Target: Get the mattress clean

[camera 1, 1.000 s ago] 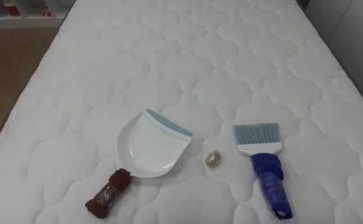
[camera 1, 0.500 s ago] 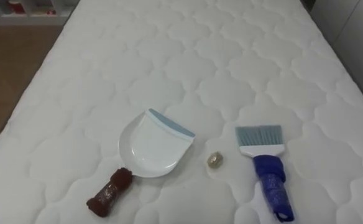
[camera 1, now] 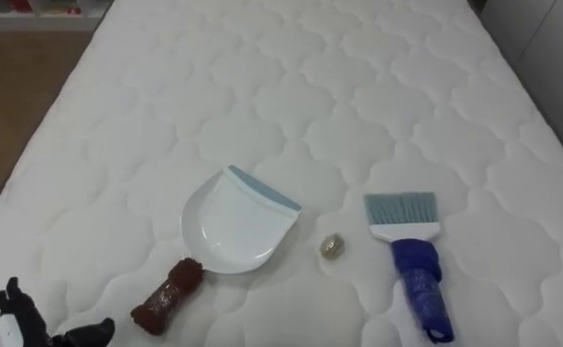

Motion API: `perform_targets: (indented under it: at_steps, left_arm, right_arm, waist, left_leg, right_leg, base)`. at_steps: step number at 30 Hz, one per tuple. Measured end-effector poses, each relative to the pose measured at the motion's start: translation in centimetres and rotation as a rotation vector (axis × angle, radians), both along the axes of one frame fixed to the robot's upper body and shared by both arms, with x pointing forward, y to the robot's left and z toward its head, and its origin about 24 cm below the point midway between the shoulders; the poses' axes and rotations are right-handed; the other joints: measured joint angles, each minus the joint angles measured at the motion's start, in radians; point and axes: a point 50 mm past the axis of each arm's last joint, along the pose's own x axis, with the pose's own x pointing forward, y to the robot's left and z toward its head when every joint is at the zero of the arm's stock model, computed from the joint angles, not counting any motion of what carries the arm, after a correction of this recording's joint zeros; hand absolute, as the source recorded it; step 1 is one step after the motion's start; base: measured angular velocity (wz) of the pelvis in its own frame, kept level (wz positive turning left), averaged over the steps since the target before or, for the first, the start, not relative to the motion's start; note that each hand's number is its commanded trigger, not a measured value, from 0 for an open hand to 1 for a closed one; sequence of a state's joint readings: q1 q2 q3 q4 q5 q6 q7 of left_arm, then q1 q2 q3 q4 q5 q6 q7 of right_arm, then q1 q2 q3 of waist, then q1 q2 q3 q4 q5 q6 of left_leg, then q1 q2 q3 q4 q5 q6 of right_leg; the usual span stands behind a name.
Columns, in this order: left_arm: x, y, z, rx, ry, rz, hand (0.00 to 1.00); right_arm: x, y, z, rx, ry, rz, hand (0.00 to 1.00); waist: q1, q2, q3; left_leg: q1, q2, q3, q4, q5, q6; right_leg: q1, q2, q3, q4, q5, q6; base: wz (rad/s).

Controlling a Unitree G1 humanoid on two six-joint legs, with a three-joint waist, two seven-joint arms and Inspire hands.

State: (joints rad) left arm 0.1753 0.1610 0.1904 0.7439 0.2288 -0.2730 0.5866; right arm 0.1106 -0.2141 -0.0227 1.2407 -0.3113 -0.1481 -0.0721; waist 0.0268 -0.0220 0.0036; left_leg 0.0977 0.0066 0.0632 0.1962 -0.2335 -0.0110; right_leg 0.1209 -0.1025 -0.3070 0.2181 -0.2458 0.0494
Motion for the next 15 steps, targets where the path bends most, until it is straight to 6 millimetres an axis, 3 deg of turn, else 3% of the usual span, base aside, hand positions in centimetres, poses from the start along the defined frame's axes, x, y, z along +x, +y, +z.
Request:
perform_targets:
  at_steps: [2, 8, 15]
  left_arm:
    - [0.7, 0.1, 0.3, 0.011, -0.016, -0.017, 0.0]
    - [3.0, -0.2, 1.9, 0.058, -0.113, -0.077, 0.0]
    - [5.6, -2.0, 3.0, 0.094, -0.186, -0.182, 0.0]
  right_arm:
    - [0.1, 0.0, 0.0, 0.0, -0.001, 0.011, 0.0]
    - [1.1, 0.1, 0.1, 0.013, -0.021, 0.02, 0.0]
    - [2.2, 0.3, 0.2, 0.013, -0.029, 0.068, 0.0]
  waist:
    - [-0.003, 0.001, 0.0023]
    - [-0.008, 0.014, -0.0009]
    - [-0.007, 0.02, -0.0014]
  left_leg:
    - [-0.006, -0.001, -0.006, 0.001, 0.0, 0.0]
    - [-0.049, -0.002, -0.008, 0.01, 0.002, 0.003]
    - [-0.086, -0.002, -0.004, 0.01, 0.003, 0.006]
  right_leg:
    - [-0.002, 0.0, -0.004, -0.002, 0.001, 0.001]
    - [-0.027, 0.0, -0.009, -0.013, 0.013, 0.001]
    - [-0.074, 0.0, 0.004, 0.002, 0.014, 0.002]
  base:
    - [0.08]
    - [0.02]
    - [-0.02]
